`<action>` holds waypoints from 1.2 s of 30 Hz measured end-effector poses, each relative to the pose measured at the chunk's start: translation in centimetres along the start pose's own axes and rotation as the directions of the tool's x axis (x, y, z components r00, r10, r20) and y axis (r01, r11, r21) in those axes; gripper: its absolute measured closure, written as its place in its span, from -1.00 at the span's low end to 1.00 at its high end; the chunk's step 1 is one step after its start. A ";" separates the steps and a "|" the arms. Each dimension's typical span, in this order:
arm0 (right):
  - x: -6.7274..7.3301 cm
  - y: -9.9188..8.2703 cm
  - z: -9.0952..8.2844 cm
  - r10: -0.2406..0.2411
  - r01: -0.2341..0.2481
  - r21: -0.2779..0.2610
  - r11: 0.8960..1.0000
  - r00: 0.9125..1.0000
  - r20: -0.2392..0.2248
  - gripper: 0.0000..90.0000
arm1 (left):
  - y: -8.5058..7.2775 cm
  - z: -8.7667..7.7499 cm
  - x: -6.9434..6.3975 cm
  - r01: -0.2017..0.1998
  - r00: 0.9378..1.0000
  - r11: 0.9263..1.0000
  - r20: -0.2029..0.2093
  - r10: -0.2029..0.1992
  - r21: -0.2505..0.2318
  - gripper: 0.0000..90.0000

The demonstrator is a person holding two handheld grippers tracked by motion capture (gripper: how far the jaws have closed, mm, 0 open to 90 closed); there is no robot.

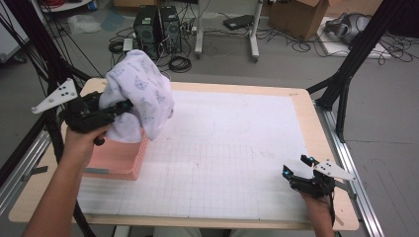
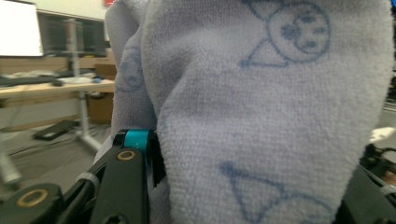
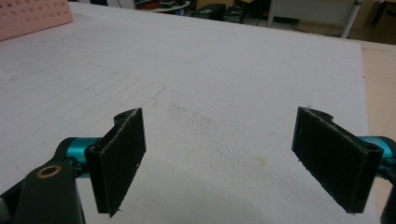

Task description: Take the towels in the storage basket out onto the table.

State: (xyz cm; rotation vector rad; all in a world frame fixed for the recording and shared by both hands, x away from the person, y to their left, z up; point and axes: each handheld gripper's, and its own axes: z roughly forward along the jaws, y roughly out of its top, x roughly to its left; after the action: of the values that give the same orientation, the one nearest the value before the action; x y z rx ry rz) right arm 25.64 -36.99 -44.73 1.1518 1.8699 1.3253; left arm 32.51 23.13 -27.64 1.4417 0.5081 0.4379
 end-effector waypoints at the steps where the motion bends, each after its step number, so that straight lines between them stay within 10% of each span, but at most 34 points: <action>1: 0.0 0.0 0.0 -0.001 0.001 0.000 1.000 1.000 -0.001 -0.64 | -0.2 0.6 -0.3 -0.001 1.000 1.000 0.015 0.001 0.004 0.17; 21: 0.1 0.0 0.1 -0.004 0.004 0.008 1.000 1.000 -0.005 -0.64 | -7.1 11.5 -6.1 0.024 0.974 0.988 0.220 -0.057 0.153 0.15; 29: 0.0 0.0 0.1 -0.003 0.003 0.006 1.000 1.000 -0.011 -0.64 | -10.8 15.3 -7.5 0.030 0.964 0.971 0.249 -0.091 0.239 0.15; 36: 0.0 0.0 0.1 -0.004 0.004 0.006 1.000 1.000 -0.013 -0.64 | -13.6 17.6 -7.5 0.052 0.968 0.948 0.218 -0.125 0.314 0.13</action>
State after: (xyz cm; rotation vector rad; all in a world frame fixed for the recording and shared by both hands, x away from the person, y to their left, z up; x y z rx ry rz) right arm 25.69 -36.97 -44.73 1.1449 1.8855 1.3290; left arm 36.19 3.33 -39.71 1.7363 0.4600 0.1122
